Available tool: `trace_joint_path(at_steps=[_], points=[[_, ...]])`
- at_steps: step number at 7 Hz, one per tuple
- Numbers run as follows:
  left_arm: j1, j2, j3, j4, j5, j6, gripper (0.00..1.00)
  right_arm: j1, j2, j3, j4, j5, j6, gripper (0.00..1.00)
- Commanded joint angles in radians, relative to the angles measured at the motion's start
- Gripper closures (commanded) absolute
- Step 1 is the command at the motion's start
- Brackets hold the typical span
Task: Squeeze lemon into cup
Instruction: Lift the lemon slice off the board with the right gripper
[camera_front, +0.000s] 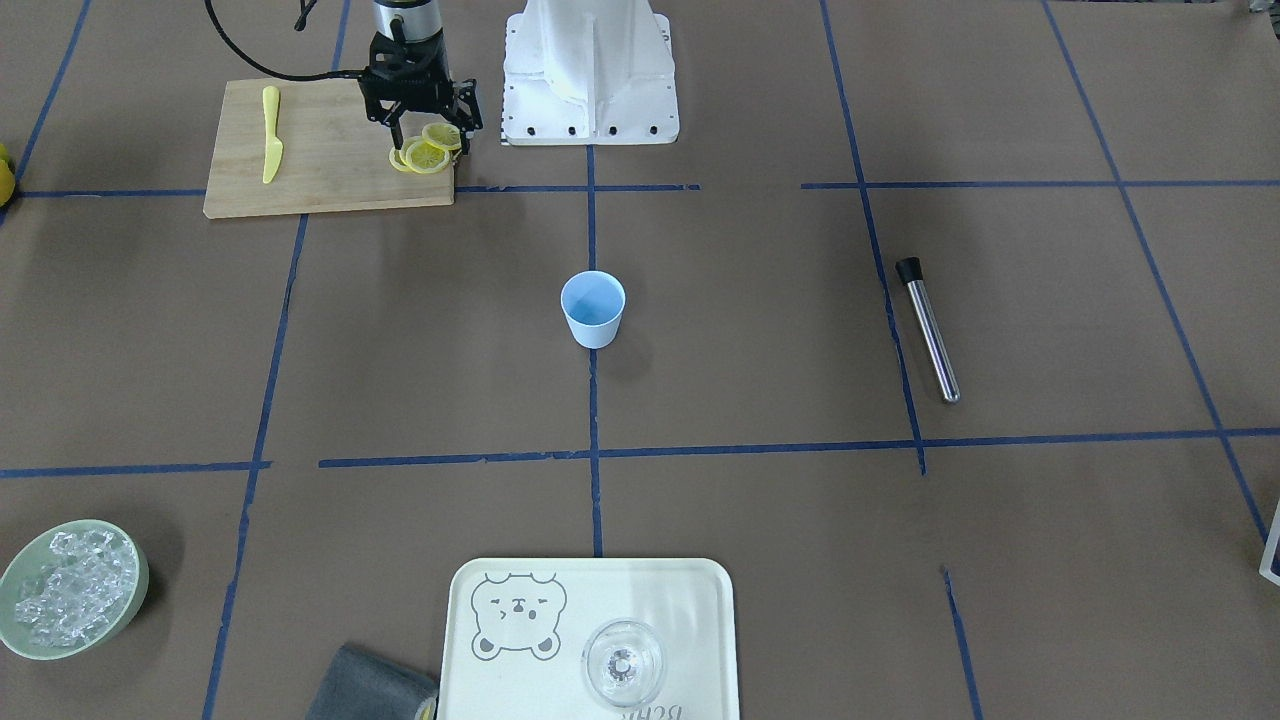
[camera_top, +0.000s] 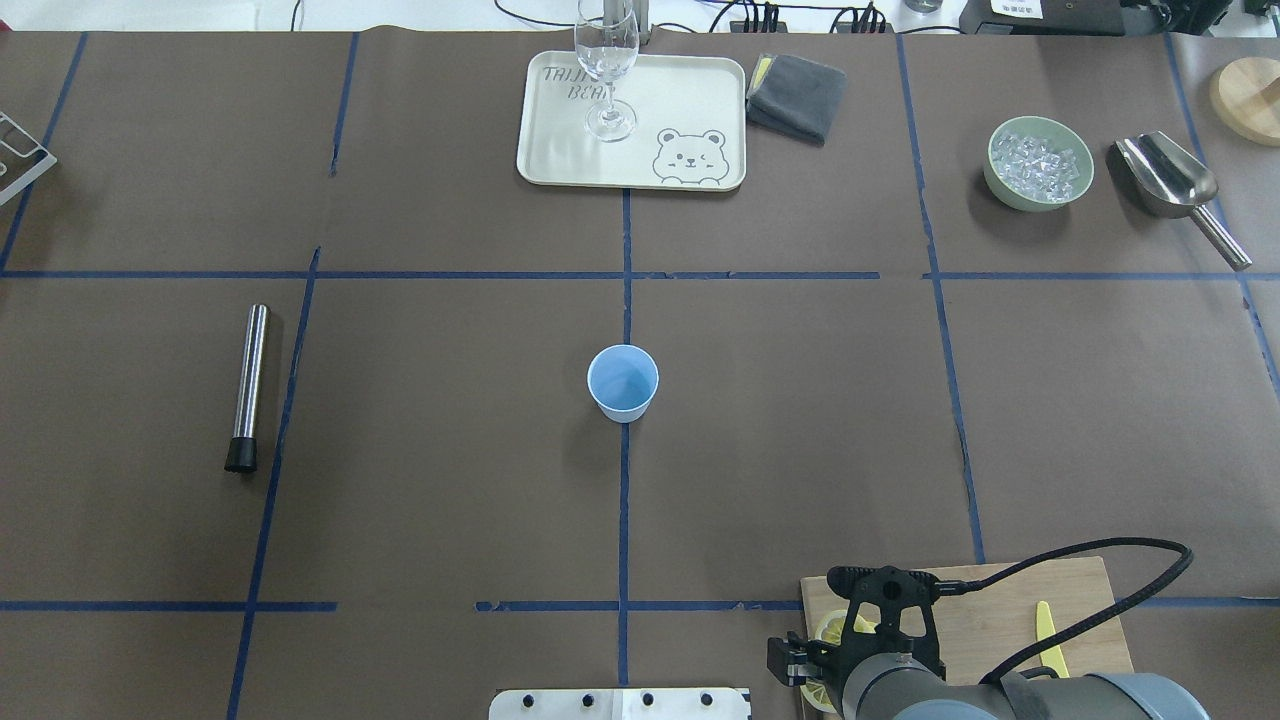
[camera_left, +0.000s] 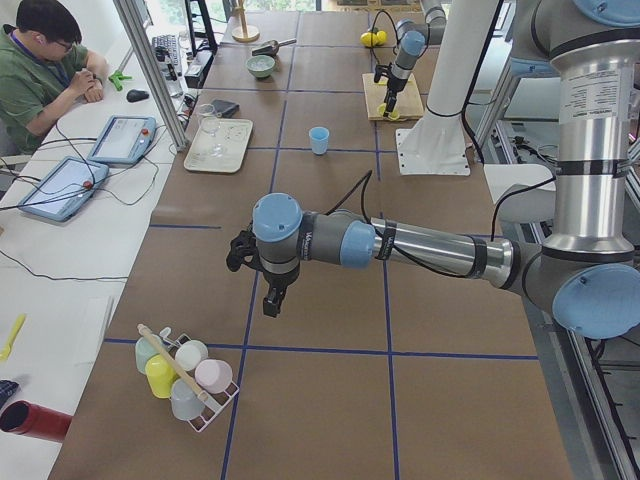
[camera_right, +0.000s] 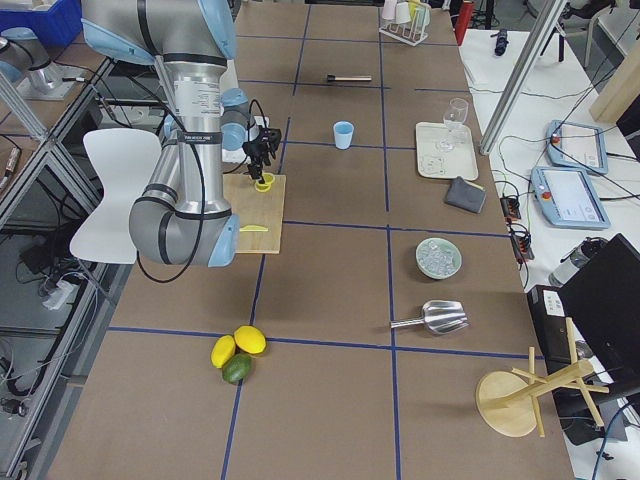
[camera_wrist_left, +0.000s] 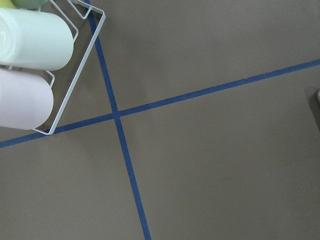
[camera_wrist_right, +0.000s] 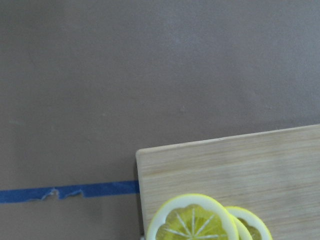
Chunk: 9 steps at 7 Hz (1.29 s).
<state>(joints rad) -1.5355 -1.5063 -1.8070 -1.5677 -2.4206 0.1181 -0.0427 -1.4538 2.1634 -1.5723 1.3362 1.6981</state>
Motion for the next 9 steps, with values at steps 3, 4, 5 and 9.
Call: trace_joint_path(at_steps=[3, 4, 5, 9], points=[[0.000, 0.000, -0.005, 0.000, 0.000, 0.000, 0.00, 0.000, -0.010, -0.008, 0.000, 0.014, 0.000, 0.00], [0.000, 0.000, -0.006, 0.000, 0.000, 0.000, 0.00, 0.000, -0.010, -0.008, 0.000, 0.014, 0.000, 0.00], [0.000, 0.001, -0.008, 0.000, 0.000, 0.000, 0.00, 0.001, -0.008, -0.007, 0.000, 0.014, 0.000, 0.03], [0.000, 0.000, -0.006, 0.002, 0.002, 0.000, 0.00, 0.006, -0.008, -0.001, 0.000, 0.014, 0.000, 0.67]])
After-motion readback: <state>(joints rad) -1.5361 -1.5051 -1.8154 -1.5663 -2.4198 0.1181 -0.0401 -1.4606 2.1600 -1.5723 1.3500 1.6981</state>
